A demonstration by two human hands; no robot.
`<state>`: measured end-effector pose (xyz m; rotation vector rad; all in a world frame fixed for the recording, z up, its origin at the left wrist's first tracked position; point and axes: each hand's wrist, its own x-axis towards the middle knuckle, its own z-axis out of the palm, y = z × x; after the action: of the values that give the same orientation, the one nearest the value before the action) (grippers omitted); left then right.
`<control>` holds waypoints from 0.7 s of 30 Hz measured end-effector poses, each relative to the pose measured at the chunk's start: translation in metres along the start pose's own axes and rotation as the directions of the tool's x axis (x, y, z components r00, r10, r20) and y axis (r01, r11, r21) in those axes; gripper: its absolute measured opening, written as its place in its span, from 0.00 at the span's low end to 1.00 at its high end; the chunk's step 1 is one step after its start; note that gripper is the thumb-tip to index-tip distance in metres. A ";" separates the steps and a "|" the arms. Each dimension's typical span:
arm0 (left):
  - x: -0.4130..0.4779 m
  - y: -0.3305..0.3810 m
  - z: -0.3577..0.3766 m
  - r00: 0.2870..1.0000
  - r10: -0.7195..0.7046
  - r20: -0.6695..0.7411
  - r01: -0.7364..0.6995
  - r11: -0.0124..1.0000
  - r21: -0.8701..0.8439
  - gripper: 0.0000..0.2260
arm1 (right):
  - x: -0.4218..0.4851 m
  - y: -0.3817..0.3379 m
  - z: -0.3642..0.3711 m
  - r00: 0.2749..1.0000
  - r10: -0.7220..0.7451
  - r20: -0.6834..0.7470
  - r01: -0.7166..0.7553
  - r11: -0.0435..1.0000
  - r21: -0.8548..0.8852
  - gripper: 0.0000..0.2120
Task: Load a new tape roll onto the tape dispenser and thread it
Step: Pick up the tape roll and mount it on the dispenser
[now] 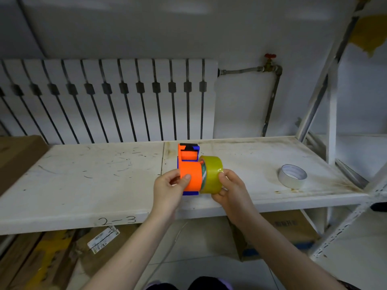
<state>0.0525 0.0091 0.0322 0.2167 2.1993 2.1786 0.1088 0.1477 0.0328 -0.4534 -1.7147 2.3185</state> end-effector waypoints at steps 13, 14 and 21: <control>-0.003 -0.007 0.004 1.000 0.008 -0.004 -0.008 0.999 0.036 0.15 | -0.002 0.011 0.006 0.990 -0.106 0.092 0.129 0.945 -0.301 0.07; -0.003 -0.007 0.004 1.000 0.008 0.000 -0.008 1.000 0.023 0.15 | -0.002 0.012 0.006 0.988 -0.121 0.099 0.147 0.937 -0.316 0.07; -0.003 -0.004 0.004 0.999 0.026 0.033 -0.025 0.999 -0.022 0.08 | -0.006 0.020 0.003 0.967 -0.202 0.153 0.248 0.875 -0.416 0.11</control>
<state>0.0552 0.0124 0.0274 0.2798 2.1662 2.1936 0.1133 0.1368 0.0148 -0.1865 -2.2120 1.8227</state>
